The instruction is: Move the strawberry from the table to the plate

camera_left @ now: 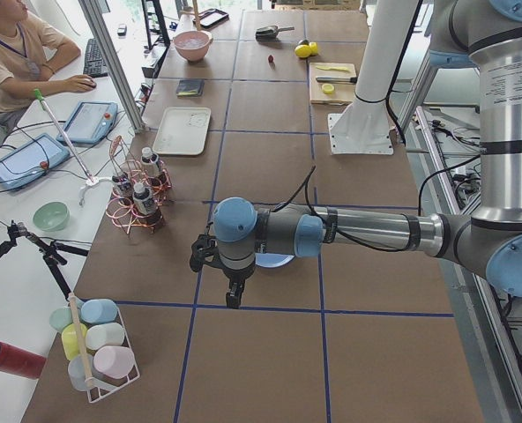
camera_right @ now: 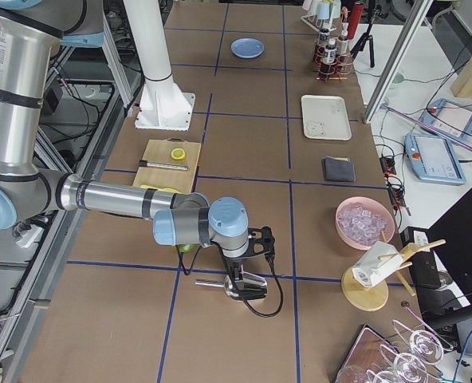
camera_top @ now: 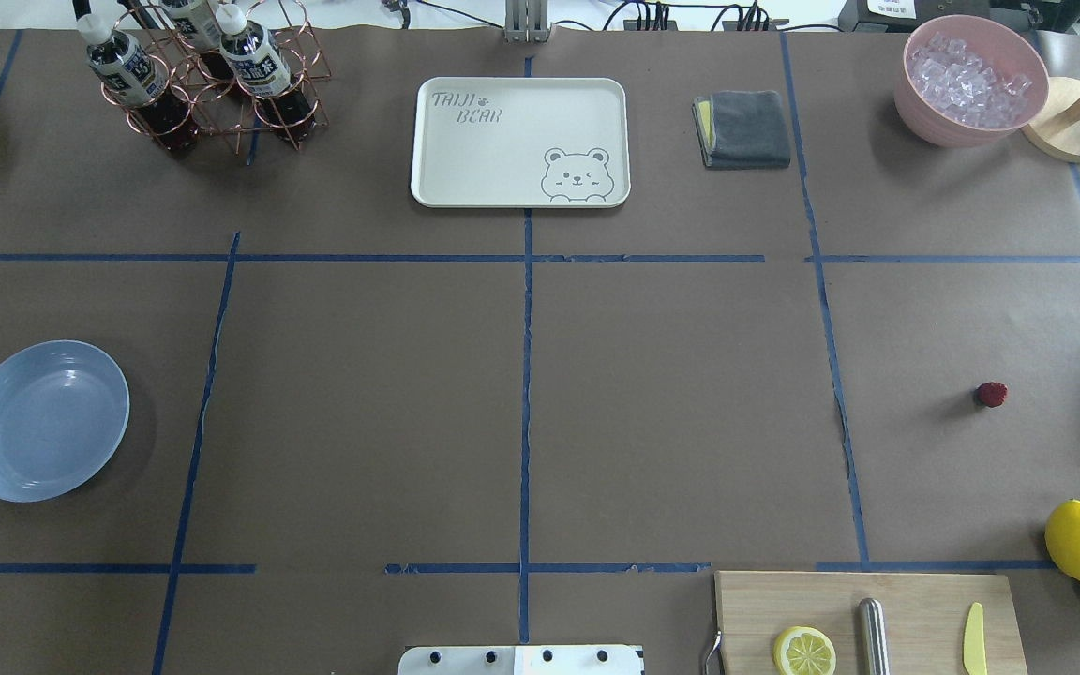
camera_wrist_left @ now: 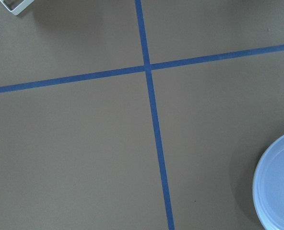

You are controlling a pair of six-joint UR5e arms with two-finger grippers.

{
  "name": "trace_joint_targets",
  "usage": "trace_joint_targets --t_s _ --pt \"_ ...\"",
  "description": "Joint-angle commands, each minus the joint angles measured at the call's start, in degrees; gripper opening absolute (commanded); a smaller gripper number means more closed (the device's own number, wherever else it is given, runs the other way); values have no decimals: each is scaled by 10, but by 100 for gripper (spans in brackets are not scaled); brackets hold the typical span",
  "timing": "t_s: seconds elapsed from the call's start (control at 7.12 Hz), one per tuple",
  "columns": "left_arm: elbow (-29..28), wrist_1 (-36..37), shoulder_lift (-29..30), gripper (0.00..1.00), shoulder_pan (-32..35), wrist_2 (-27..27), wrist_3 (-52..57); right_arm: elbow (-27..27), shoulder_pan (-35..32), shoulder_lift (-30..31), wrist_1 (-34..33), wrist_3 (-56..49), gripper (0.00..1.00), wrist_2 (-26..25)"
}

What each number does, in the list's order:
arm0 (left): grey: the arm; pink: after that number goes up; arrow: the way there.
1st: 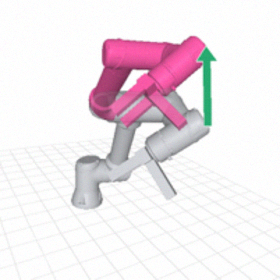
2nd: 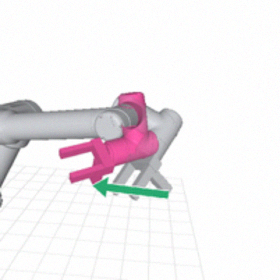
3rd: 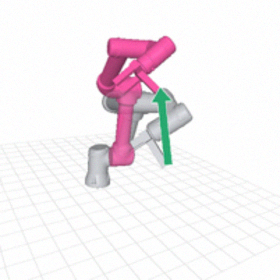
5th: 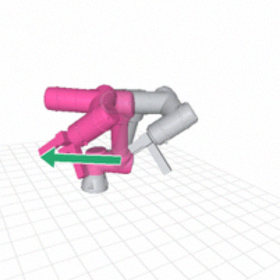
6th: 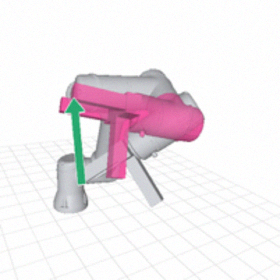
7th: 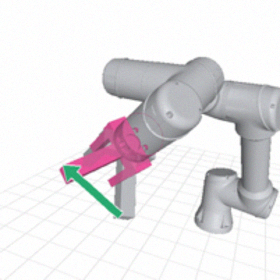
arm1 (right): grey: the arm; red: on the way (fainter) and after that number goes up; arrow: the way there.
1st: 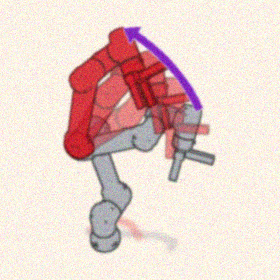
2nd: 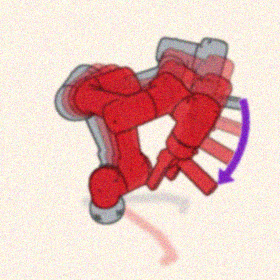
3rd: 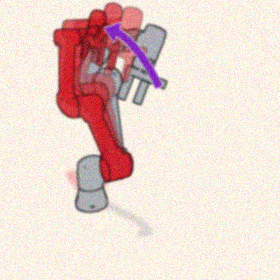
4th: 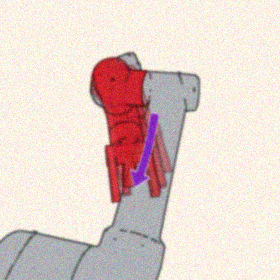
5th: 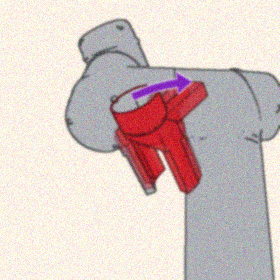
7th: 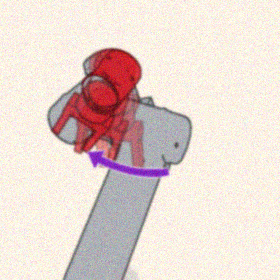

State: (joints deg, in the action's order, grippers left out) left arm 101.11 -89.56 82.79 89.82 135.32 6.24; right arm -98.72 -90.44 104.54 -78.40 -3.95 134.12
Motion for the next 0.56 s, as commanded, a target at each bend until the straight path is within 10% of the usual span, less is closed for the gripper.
trace_joint_targets --t_s 0.0,0.42 --pt "3 1 1 100 0 -1 2 0 0 0 -1 -2 100 -1" --pt "12 -27 6 100 -8 -10 0 -2 1 0 1 3 100 5"
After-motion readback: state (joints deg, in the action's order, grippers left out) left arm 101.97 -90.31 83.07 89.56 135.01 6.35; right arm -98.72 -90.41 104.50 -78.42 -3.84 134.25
